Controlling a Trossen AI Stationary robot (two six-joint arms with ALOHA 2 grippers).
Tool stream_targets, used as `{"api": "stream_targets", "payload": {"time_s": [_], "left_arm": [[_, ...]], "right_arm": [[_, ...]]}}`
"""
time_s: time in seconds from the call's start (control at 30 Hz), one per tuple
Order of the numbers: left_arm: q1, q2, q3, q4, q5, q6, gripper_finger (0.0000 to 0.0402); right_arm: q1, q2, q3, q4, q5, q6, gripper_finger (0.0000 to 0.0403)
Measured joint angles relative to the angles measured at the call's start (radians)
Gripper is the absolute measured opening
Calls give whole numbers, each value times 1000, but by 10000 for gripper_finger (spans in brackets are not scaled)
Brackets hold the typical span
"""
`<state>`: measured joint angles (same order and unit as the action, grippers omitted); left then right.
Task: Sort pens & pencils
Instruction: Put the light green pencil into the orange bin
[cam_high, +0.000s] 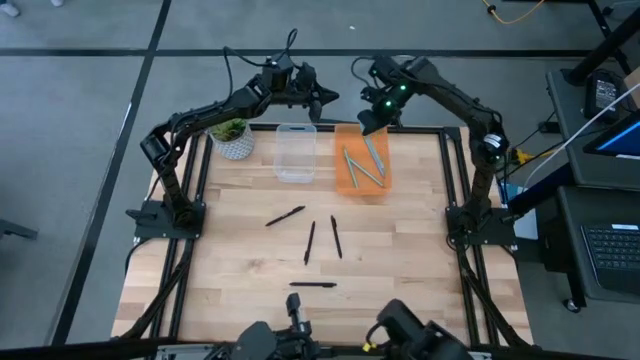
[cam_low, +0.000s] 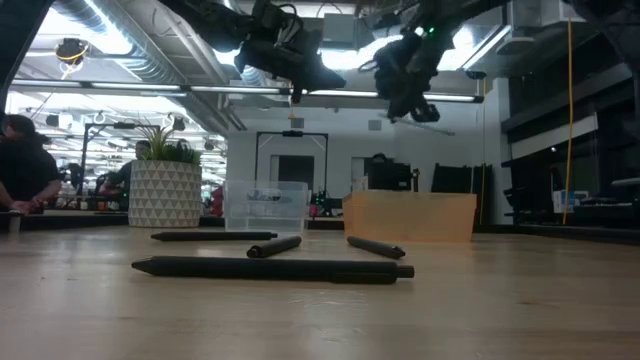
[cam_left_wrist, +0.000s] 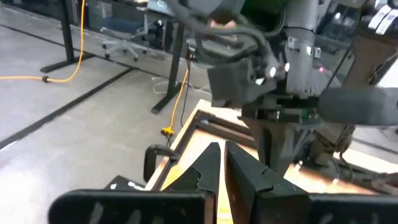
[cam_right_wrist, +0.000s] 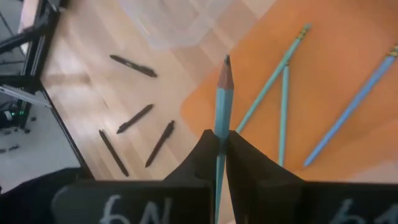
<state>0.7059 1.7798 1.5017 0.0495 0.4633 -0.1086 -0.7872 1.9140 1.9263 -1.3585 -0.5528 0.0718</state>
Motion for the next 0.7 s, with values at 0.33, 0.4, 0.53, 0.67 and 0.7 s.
{"api": "stream_targets", "payload": {"time_s": [0.33,0.4,0.53,0.67,0.7], "left_arm": [[15,0,0,-85,-30,96,16],[34,0,0,-87,-42,95,16],[80,-20,0,-96,-57,94,16],[125,-62,0,-105,-60,93,16],[132,-79,0,-105,-60,96,16]], "right_arm": [[2,87,0,9,-15,-26,16],[2,91,0,12,-5,-30,16],[1,93,0,45,9,-40,16],[-13,97,0,68,11,-40,16],[-16,100,0,66,11,-42,16]]}}
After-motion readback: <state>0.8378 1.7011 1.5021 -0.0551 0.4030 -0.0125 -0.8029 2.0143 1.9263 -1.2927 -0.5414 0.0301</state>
